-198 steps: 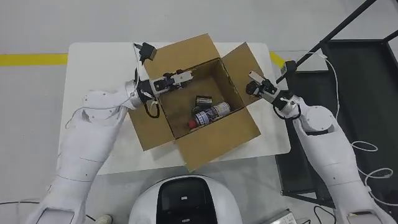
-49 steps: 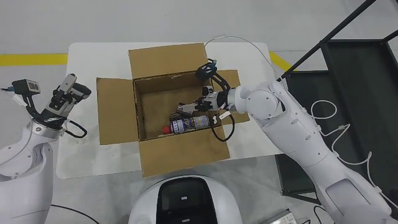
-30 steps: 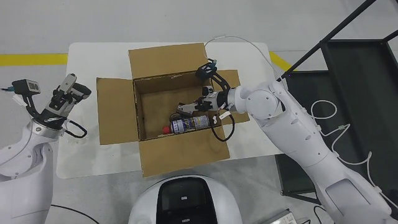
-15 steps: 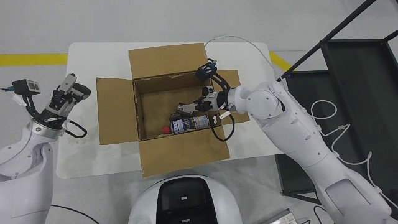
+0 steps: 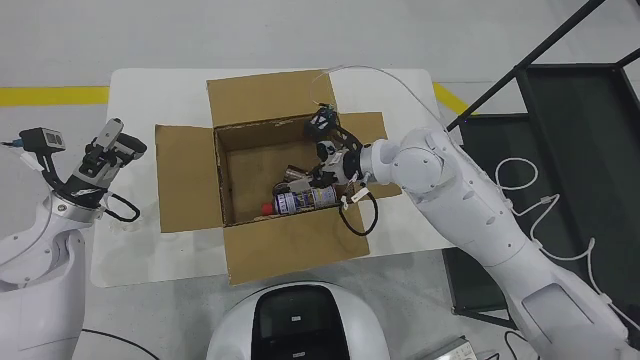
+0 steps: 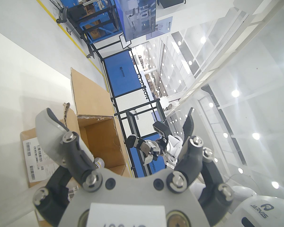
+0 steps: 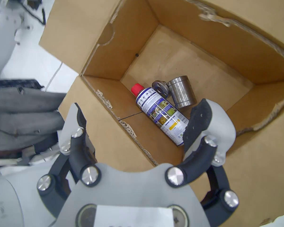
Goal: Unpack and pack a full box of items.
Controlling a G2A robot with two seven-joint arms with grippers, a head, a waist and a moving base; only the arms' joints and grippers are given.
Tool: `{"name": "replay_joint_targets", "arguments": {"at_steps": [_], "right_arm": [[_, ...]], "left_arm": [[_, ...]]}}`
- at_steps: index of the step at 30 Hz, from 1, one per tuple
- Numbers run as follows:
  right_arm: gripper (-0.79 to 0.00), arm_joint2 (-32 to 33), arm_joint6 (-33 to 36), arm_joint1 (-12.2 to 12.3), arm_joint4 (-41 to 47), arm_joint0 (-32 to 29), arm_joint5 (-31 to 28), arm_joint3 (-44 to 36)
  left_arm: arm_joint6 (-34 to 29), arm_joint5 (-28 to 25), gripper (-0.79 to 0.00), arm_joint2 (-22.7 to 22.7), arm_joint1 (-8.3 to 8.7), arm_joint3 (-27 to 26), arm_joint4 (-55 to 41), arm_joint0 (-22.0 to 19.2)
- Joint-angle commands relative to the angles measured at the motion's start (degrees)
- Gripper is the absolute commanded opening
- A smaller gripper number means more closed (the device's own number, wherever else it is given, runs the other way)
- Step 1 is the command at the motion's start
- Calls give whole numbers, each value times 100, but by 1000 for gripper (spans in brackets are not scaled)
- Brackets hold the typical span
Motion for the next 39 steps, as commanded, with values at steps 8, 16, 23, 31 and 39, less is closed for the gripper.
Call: {"name": "replay_joint_targets", "arguments": {"at_steps": [8,16,23,31,39], "right_arm": [[0,-816,-297,-248,-749,872,-1457,1117],[0,-1139,-775,-419,-1031,1192,-1603,1794],[0,-1139,-775,-419,-1031,1192,-1603,1794],[0,-1139,-775,-419,-1031,1192,-1603,1794],[0,-1572,-787,-618,-1149,1390,-1606,2062]], "left_arm": [[0,0,0,0,0,0,0,0],[0,0,0,0,0,0,0,0],[0,0,0,0,0,0,0,0],[0,0,0,0,0,0,0,0],[0,0,0,0,0,0,0,0]]}}
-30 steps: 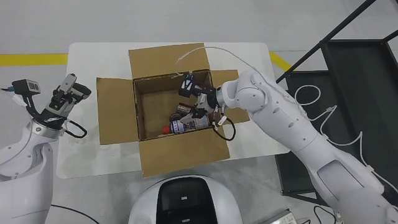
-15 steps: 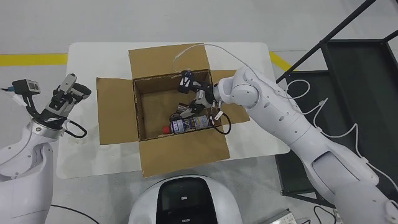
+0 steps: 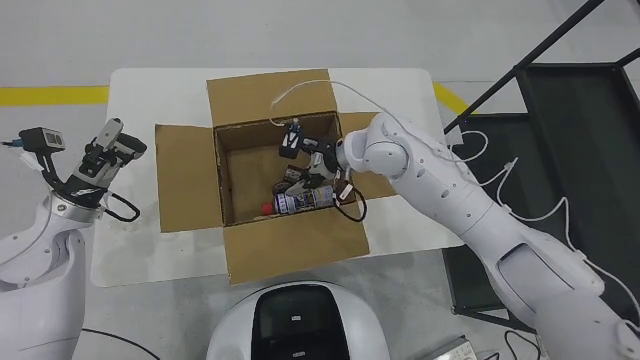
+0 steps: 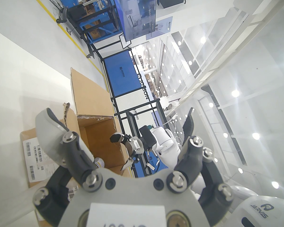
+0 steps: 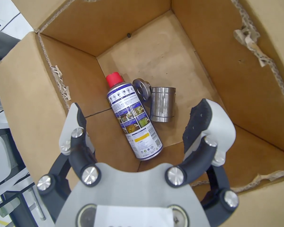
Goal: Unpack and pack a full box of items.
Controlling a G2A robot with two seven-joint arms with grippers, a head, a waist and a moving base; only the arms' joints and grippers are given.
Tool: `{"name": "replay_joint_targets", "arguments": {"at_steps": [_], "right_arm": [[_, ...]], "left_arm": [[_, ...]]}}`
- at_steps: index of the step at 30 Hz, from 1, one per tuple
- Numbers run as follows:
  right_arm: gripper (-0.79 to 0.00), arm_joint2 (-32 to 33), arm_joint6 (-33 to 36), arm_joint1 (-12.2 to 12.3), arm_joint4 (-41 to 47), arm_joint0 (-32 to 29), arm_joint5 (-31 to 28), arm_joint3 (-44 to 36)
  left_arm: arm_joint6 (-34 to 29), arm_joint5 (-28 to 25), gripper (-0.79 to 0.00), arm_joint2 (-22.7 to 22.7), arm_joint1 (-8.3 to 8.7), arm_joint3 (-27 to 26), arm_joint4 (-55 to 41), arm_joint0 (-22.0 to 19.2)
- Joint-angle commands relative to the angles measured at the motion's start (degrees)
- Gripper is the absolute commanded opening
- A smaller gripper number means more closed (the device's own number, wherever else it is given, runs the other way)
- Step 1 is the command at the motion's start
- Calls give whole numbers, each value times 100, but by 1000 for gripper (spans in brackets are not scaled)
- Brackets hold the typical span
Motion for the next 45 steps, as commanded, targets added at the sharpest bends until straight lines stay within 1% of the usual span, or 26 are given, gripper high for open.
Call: {"name": "replay_joint_targets", "arguments": {"at_steps": [1,8,12,17,18,20,21,22,25,30,33,35,40,45], "right_arm": [[0,-136,27,-80,-22,144,26,190],[0,-532,-52,-402,14,557,314,924],[0,-786,-151,-591,-60,683,335,1281],[-3,-1096,-118,-828,-234,839,340,1767],[-43,-1145,-116,-874,-275,872,355,1860],[-62,-1199,-189,-957,-291,925,361,2047],[-132,-1246,-181,-1007,-352,968,372,2156],[-148,-1278,-177,-1043,-384,989,379,2228],[-117,-1354,-161,-1135,-456,1033,414,2426],[-182,-1456,-206,-1315,-461,1062,454,2759],[-185,-1508,-219,-1416,-469,1078,449,2945],[-203,-1542,-224,-1478,-500,1090,440,3060],[-280,-1625,-208,-1625,-608,1124,453,3304],[-323,-1682,-239,-1763,-703,1151,465,3515]], "left_arm": [[0,0,0,0,0,0,0,0],[0,0,0,0,0,0,0,0],[0,0,0,0,0,0,0,0],[0,0,0,0,0,0,0,0],[0,0,0,0,0,0,0,0],[0,0,0,0,0,0,0,0],[0,0,0,0,0,0,0,0],[0,0,0,0,0,0,0,0],[0,0,0,0,0,0,0,0],[0,0,0,0,0,0,0,0],[0,0,0,0,0,0,0,0],[0,0,0,0,0,0,0,0],[0,0,0,0,0,0,0,0],[0,0,0,0,0,0,0,0]]}}
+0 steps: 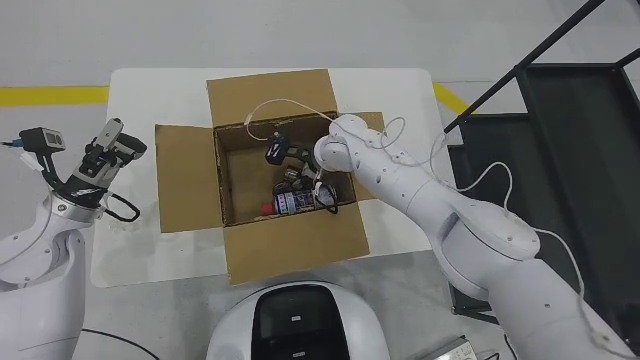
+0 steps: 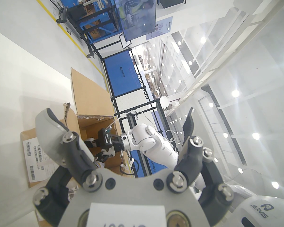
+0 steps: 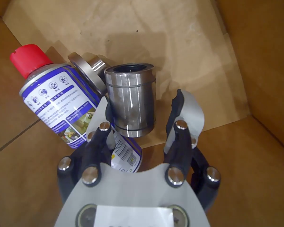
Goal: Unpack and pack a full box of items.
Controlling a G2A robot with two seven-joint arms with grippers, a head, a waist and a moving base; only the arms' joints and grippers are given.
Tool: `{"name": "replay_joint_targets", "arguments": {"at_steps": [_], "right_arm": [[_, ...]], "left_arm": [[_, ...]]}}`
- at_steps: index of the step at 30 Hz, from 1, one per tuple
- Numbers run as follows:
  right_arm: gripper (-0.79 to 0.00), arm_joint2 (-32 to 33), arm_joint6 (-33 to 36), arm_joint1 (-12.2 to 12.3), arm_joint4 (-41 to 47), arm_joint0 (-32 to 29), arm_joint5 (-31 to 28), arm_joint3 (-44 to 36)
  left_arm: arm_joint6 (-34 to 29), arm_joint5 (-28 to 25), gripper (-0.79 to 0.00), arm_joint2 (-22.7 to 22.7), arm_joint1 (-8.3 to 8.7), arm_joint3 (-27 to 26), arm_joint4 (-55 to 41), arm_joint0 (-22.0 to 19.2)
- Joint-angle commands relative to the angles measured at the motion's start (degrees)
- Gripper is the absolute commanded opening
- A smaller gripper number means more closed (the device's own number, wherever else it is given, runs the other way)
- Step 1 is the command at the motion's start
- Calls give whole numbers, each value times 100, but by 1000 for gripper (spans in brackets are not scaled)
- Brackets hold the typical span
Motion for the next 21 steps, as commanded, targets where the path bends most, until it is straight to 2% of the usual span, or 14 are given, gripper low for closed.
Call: {"name": "replay_joint_targets", "arguments": {"at_steps": [1,4,7,9,10,16,21], "right_arm": [[-329,-23,3,-49,-49,14,16,77],[-320,-46,-11,-130,-79,22,17,206],[-437,-59,-48,-205,-113,42,-2,329],[-708,-60,-62,-250,-133,60,-9,400],[-785,-62,-72,-269,-160,74,-1,432],[-785,-1,-185,-327,-219,126,-63,536],[-785,158,-409,-276,-179,127,-225,469]], "left_arm": [[0,0,0,0,0,0,0,0],[0,0,0,0,0,0,0,0],[0,0,0,0,0,0,0,0],[0,0,0,0,0,0,0,0],[0,0,0,0,0,0,0,0],[0,0,0,0,0,0,0,0],[0,0,0,0,0,0,0,0]]}}
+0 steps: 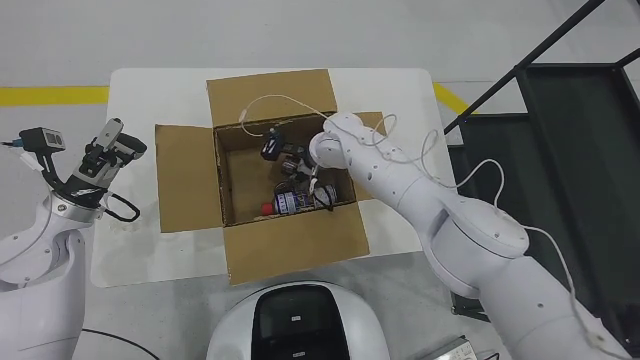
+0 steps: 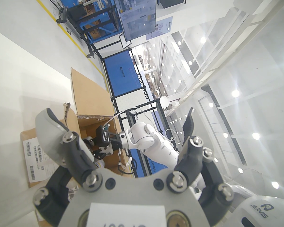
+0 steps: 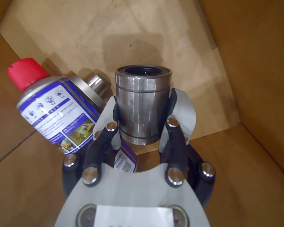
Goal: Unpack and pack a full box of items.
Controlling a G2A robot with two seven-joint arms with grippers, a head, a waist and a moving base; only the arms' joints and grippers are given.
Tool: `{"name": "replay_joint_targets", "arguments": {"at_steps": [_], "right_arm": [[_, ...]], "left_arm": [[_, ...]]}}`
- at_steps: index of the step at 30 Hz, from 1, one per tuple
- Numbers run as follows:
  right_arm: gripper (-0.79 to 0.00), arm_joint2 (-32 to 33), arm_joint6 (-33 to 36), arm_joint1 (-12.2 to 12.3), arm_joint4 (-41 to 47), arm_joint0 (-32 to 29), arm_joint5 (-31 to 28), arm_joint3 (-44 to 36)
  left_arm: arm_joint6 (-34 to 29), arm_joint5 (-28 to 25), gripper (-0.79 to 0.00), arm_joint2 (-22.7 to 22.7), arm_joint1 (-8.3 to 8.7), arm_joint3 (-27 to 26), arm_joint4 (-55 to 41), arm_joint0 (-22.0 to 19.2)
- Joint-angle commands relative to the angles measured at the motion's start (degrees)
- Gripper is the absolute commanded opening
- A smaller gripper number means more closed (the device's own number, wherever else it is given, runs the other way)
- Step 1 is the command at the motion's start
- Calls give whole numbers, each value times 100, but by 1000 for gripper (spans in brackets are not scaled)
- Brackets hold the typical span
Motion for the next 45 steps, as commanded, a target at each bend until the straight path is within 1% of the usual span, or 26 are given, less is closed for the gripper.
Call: {"name": "replay_joint_targets", "arguments": {"at_steps": [1,5,10,17,23,24,25,26,27,29,30,31,32,33,34,35,36,38,39,41,45], "right_arm": [[-785,86,-127,40,46,-22,-92,-49],[-785,303,-328,175,157,-113,-309,-133],[-785,519,-316,364,152,-271,-471,-348],[-785,669,272,549,-213,-419,177,-863],[-785,746,945,601,-263,-532,611,-1213],[-754,767,982,604,-234,-551,629,-1241],[-683,782,1050,605,-211,-565,660,-1245],[-579,790,1120,603,-189,-576,686,-1257],[-499,798,1159,599,-168,-584,693,-1272],[-419,807,1208,590,-165,-598,736,-1268],[-400,807,1225,583,-162,-604,741,-1272],[-403,809,1231,576,-161,-607,744,-1267],[-440,806,1240,568,-169,-608,750,-1252],[-511,801,1244,558,-177,-606,751,-1238],[-529,798,1246,547,-178,-603,756,-1215],[-505,793,1264,535,-186,-593,779,-1186],[-459,783,1280,519,-200,-581,803,-1171],[-422,767,1269,489,-210,-567,798,-1134],[-416,744,1292,474,-245,-554,789,-1109],[-440,724,1281,440,-248,-544,780,-1057],[-437,678,1225,369,-263,-523,741,-927]], "left_arm": [[0,0,0,0,0,0,0,0],[0,0,0,0,0,0,0,0],[0,0,0,0,0,0,0,0],[0,0,0,0,0,0,0,0],[0,0,0,0,0,0,0,0],[0,0,0,0,0,0,0,0],[0,0,0,0,0,0,0,0],[0,0,0,0,0,0,0,0],[0,0,0,0,0,0,0,0],[0,0,0,0,0,0,0,0],[0,0,0,0,0,0,0,0],[0,0,0,0,0,0,0,0],[0,0,0,0,0,0,0,0],[0,0,0,0,0,0,0,0],[0,0,0,0,0,0,0,0],[0,0,0,0,0,0,0,0],[0,0,0,0,0,0,0,0],[0,0,0,0,0,0,0,0],[0,0,0,0,0,0,0,0],[0,0,0,0,0,0,0,0],[0,0,0,0,0,0,0,0]]}}
